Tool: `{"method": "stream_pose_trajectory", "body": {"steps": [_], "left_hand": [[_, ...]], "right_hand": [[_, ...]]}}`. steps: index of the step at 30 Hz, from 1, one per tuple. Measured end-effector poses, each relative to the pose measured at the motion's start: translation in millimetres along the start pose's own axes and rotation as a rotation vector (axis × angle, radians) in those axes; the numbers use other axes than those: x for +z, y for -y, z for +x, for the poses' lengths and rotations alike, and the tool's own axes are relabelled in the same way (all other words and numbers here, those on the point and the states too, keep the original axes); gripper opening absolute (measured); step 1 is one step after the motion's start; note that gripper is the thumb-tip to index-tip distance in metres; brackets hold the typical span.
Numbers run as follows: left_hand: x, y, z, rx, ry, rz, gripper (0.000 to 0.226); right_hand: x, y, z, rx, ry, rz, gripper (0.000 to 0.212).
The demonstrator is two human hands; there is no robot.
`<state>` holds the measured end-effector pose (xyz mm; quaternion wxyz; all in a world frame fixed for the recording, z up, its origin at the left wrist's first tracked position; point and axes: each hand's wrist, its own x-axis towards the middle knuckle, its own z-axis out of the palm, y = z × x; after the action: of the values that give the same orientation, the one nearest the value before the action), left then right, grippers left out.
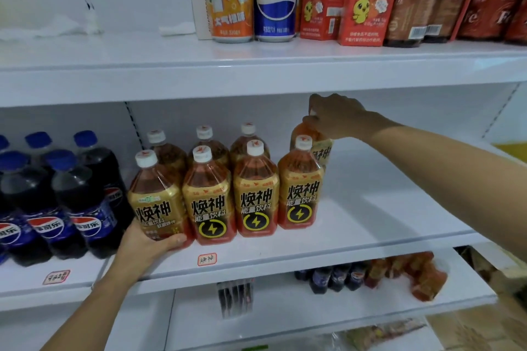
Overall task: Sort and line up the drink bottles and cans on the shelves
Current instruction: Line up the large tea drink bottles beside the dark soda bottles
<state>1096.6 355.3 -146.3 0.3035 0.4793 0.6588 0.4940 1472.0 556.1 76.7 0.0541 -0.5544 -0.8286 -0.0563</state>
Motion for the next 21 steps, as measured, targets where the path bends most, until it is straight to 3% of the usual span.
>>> {"method": "stream_pose_trajectory", "body": {"steps": [9, 15, 21], "left_hand": [[2, -2, 0, -0.007, -0.013, -0.006, 0.1], [6, -4, -1, -0.022, -0.055, 0.021, 0.082], [6, -10, -3, -0.012, -0.057, 0.055, 0.073]], "right_hand": [[12, 41, 37, -0.071, 0.16, 0.088, 0.042], [1, 36, 40, -0.052, 0.319, 0.182, 0.048], [0, 25, 1, 0.061, 0.287, 0.595, 0.045]]}}
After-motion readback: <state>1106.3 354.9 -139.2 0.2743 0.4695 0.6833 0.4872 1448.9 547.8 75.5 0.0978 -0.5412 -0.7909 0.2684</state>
